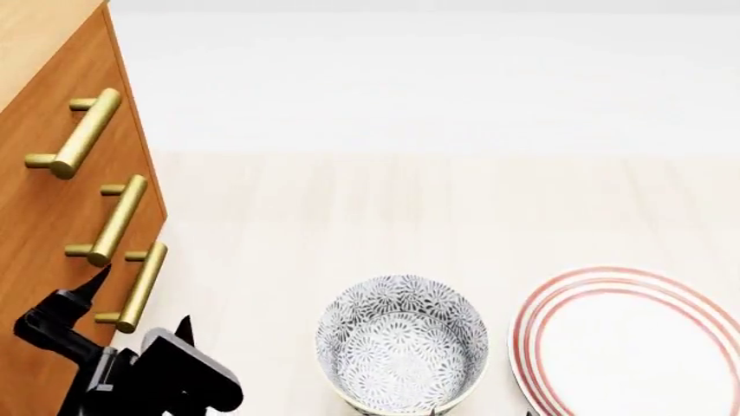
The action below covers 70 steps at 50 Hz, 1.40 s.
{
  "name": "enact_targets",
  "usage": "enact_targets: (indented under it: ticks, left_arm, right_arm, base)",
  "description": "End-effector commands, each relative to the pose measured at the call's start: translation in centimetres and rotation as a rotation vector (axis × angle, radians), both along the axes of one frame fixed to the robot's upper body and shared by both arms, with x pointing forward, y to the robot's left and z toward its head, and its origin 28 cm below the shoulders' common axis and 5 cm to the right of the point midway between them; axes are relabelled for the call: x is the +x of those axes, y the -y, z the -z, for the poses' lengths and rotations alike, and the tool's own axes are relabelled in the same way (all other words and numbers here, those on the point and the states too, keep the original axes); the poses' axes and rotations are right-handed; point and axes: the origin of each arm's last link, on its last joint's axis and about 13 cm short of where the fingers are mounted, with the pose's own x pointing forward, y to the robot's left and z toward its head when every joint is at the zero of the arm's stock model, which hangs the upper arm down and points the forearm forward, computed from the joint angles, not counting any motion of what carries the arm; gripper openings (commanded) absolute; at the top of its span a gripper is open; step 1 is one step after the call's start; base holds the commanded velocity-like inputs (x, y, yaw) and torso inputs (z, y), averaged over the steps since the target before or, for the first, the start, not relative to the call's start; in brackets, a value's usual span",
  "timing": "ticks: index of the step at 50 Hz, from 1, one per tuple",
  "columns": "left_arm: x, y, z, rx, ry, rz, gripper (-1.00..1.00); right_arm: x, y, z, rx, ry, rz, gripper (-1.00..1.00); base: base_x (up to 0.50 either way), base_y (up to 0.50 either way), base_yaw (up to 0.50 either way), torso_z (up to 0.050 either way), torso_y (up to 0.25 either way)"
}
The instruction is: Open the top drawer of the cabinet.
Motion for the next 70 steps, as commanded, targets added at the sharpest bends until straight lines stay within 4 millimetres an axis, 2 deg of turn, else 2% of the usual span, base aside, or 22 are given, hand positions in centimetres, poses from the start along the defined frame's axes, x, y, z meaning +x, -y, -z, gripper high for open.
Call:
enact_targets:
  ticks: [1,12,42,58,70]
  left_arm:
    - [0.8,-0.6,-1.2,0.222,0.02,0.015,1.0]
    - [0.7,-1.3,-2.9,0.336,0.043,0.013,1.0]
    - [1.5,-2.7,-8.9,0.413,0.126,-0.015,1.0]
    - [2.2,-3.3,-11.0,0.479,0.15,-0.018,1.0]
    - [2.7,-3.6,-11.8,0.494,0.148,-0.018,1.0]
  right_arm:
    - [0.0,0.0,0.1,0.004,-0.005,0.001,1.0]
    - [0.0,0.0,0.1,0.004,-0.006,0.001,1.0]
    - [0.0,0.0,0.2,0.001,-0.009,-0.001,1.0]
    - [0.1,0.0,0.2,0.003,-0.009,0.002,1.0]
    - [0.0,-0.1,0.2,0.002,-0.013,-0.003,1.0]
  base:
    - [0.0,0.0,0.0,0.0,0.0]
    - [0.0,0.0,0.0,0.0,0.0]
    - [0.0,0.0,0.0,0.0,0.0]
    - [0.0,0.0,0.0,0.0,0.0]
    - [0.0,0.0,0.0,0.0,0.0]
